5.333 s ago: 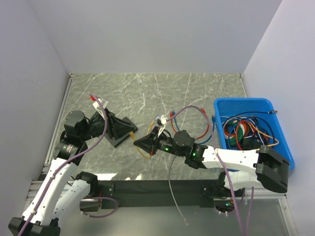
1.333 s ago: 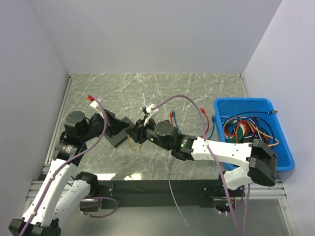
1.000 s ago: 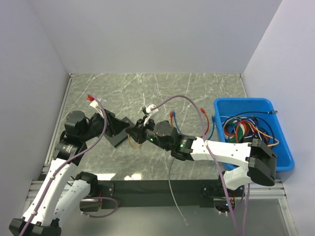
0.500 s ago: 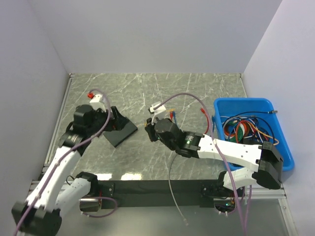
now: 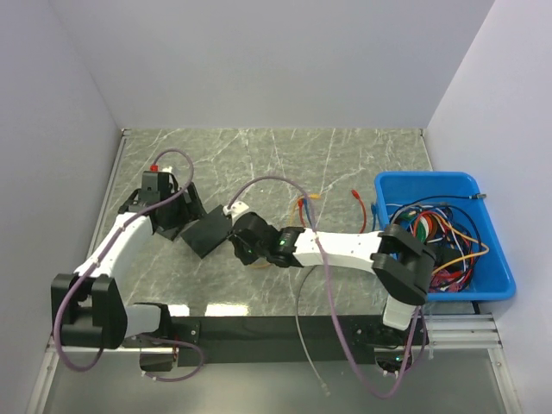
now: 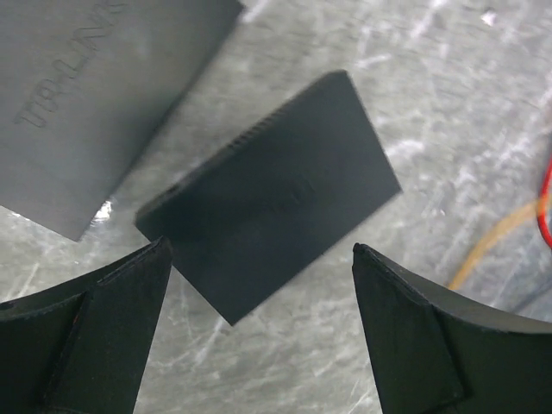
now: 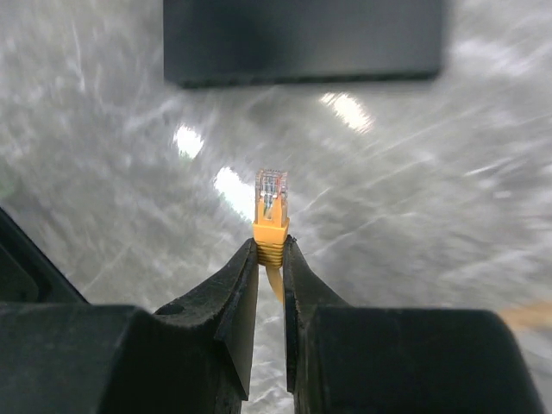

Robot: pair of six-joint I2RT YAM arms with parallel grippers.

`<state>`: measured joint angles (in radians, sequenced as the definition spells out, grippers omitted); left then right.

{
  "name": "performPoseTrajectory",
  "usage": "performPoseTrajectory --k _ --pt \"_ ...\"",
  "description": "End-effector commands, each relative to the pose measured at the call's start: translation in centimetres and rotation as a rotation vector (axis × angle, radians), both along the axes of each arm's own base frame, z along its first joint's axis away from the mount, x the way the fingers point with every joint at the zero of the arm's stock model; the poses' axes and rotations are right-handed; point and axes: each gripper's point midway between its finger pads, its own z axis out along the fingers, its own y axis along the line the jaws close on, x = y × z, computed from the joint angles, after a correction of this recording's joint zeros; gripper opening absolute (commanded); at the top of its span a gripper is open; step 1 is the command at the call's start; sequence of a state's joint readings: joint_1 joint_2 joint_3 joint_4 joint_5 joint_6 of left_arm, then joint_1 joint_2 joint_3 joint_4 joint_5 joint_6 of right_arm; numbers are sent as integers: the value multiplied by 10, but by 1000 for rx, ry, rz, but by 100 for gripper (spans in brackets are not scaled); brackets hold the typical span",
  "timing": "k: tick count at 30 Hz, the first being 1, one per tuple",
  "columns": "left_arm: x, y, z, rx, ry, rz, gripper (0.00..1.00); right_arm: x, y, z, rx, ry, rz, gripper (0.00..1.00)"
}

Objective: Insert the plug into the switch port

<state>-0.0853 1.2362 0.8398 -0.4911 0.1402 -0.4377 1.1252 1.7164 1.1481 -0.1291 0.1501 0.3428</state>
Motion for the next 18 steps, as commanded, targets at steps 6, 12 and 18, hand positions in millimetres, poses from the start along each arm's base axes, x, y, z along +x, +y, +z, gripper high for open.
performPoseTrajectory --k 6,12,18 --pt "16 14 -9 -50 45 37 86 -21 32 -14 114 122 102 0" --pt "16 8 -20 -77 81 14 83 -13 47 -33 99 142 73 0" --pt "12 9 -34 -71 136 32 82 -8 49 -58 60 166 42 0"
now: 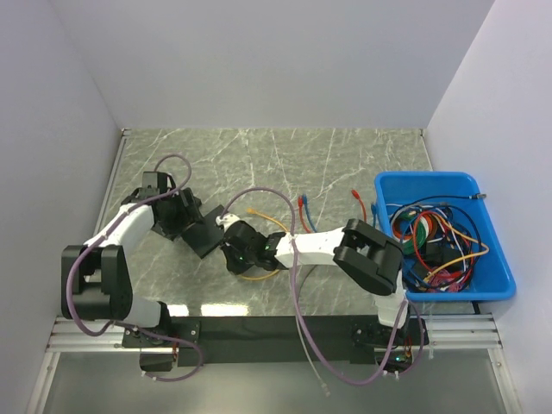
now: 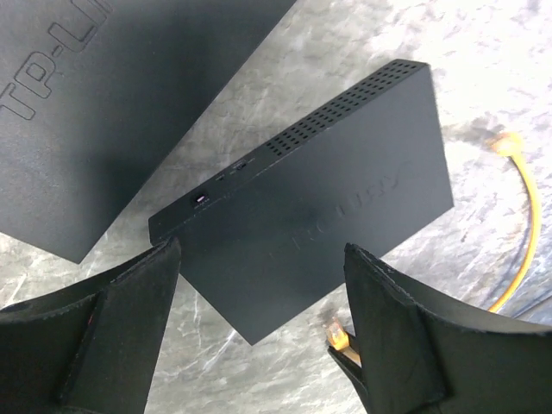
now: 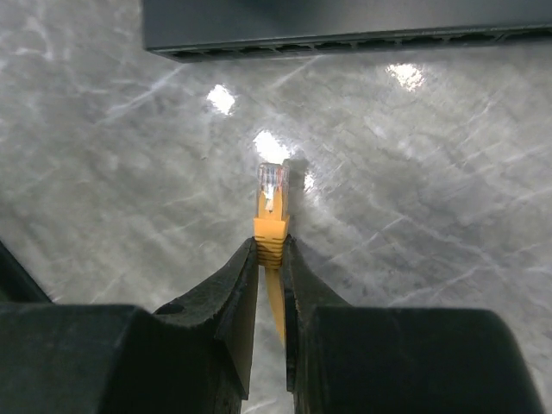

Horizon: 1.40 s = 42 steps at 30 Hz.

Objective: Insert the plug into the switch port

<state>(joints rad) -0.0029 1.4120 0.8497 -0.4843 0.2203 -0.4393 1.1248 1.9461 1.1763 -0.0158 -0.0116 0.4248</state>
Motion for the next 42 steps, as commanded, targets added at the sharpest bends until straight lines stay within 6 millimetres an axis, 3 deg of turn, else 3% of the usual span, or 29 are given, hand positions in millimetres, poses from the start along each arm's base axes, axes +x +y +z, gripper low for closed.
performPoseTrajectory --k 1,9,16,24,31,36,42 --pt "9 -2 6 -11 -16 -1 82 12 18 14 55 -17 -26 0" --pt "5 10 -9 47 40 46 82 22 21 9 -3 -42 -31 0" --pt "14 41 -10 81 14 151 81 17 18 -2 -17 -25 -22 0" --pt "10 17 -20 -22 55 63 77 15 18 -8 -14 -10 -25 0" --pt "-6 -27 -25 -21 91 -87 77 18 15 6 -19 -35 -26 0" --pt "-4 -26 -21 -15 87 -81 77 24 20 15 -24 -56 -29 0" --pt "-2 -23 -12 5 59 -80 77 26 13 5 -63 -59 -47 0"
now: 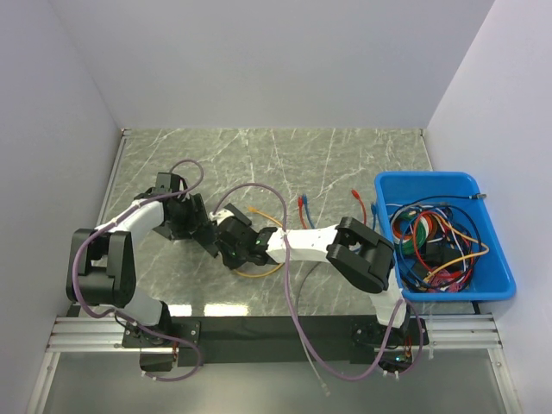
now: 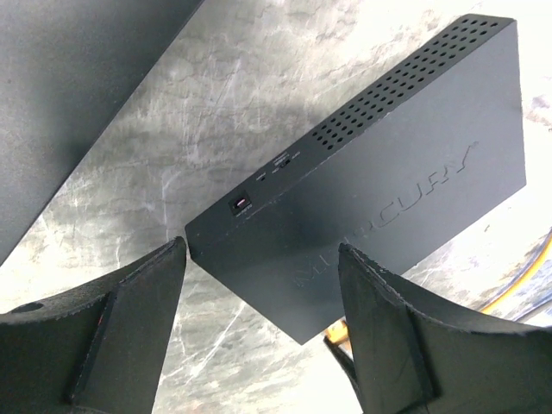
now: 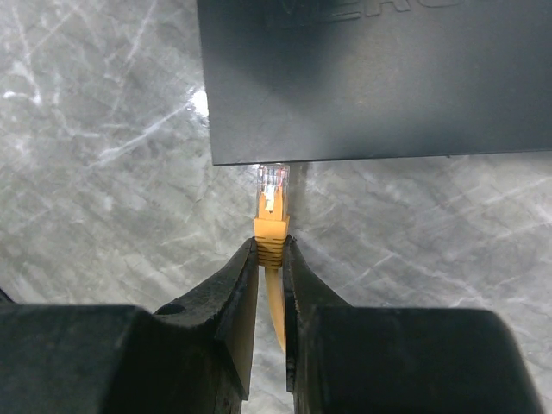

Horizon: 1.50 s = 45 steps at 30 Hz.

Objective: Insert the plug into the switch port

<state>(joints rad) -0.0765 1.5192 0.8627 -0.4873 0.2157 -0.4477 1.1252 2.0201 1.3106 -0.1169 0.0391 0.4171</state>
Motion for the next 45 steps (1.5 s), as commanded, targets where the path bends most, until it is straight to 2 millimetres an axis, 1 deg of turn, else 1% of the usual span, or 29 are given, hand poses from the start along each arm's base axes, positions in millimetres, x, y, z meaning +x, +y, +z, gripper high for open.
performPoseTrajectory --k 1,3,5,6,7,8,9,10,12,13,15,16,18,19,21,23,27,28,32,34,39,43,45 --pt "8 0 18 5 -48 -14 77 11 1 6 -11 -40 -20 0" --pt "11 4 24 22 -66 -5 77 12 -6 2 -34 -47 -36 0" --pt "17 6 36 18 -101 7 78 12 -18 -2 -63 -52 -59 0" --pt "19 8 39 26 -111 16 78 12 -20 1 -58 -58 -64 0" --pt "25 8 48 25 -135 22 78 12 -22 0 -60 -60 -67 0" --pt "28 8 53 22 -146 28 78 12 -25 -2 -67 -60 -70 0" --pt "32 8 56 21 -154 35 78 11 -27 -4 -71 -59 -70 0" --pt "40 8 63 20 -168 39 78 11 -28 -4 -76 -60 -67 0" --pt "48 7 67 20 -166 34 80 13 -27 -4 -80 -63 -68 0" --pt "58 6 69 25 -167 31 80 13 -27 -4 -84 -65 -69 0" --pt "63 8 66 40 -138 24 80 15 -24 -1 -81 -70 -68 0" --pt "68 6 61 46 -121 11 80 16 -24 -1 -84 -71 -68 0" --pt "71 5 53 54 -107 5 79 18 -23 1 -87 -74 -68 0" --pt "68 3 43 49 -82 -4 79 19 -24 1 -95 -79 -71 0" --pt "64 -2 35 23 -51 -22 76 20 -22 4 -94 -80 -70 0" --pt "64 -5 33 18 -50 -28 76 20 -21 4 -96 -77 -70 0" --pt "55 -8 27 25 -36 -33 76 16 -19 6 -76 -57 -63 0" --pt "51 -10 24 27 -27 -41 76 14 -17 7 -72 -53 -60 0" --pt "44 -11 17 46 -6 -43 75 9 -11 10 -58 -46 -47 0" --pt "40 -13 13 53 8 -44 75 7 -9 8 -68 -42 -43 0" --pt "32 -17 4 38 41 -48 75 7 -1 12 -59 -39 -39 0" --pt "29 -18 -1 36 56 -49 75 6 6 17 -43 -34 -33 0" --pt "29 -19 -2 35 61 -49 76 5 7 14 -46 -26 -36 0"
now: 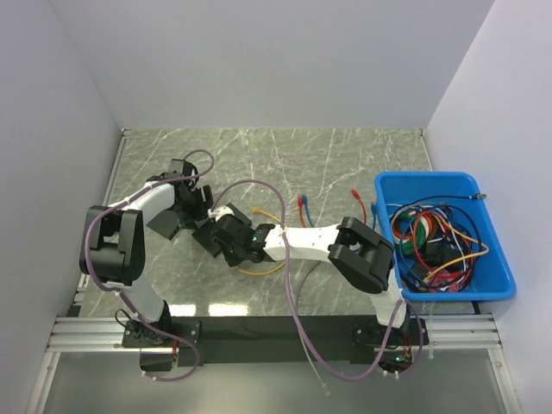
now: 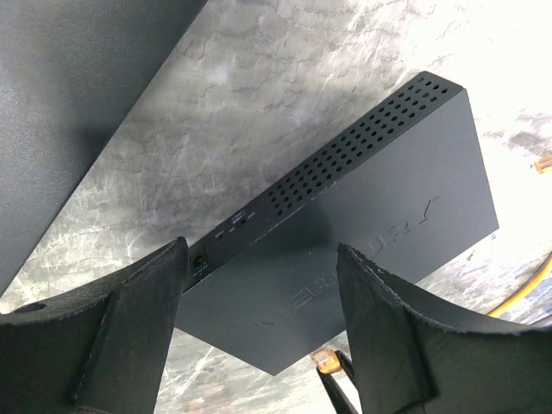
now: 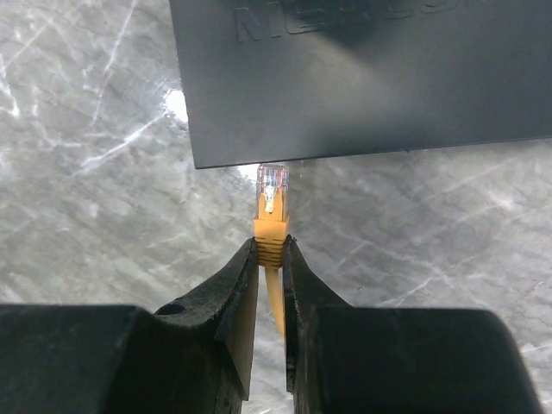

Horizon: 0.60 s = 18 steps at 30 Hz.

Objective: Insert the plug into the switch port

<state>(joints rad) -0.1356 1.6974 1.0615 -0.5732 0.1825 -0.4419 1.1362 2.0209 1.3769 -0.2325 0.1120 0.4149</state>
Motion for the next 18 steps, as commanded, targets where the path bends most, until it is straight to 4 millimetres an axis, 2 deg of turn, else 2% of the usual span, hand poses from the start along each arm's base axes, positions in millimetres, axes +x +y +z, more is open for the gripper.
performPoseTrajectory --k 1,10,18 --pt "-1 -2 0 -4 3 2 76 -1 14 4 23 10 2 0" --pt "0 0 -1 9 4 4 76 -10 8 -10 2 37 -9 0" --pt "-1 -2 -2 1 10 1 75 -4 15 -6 4 25 -10 0"
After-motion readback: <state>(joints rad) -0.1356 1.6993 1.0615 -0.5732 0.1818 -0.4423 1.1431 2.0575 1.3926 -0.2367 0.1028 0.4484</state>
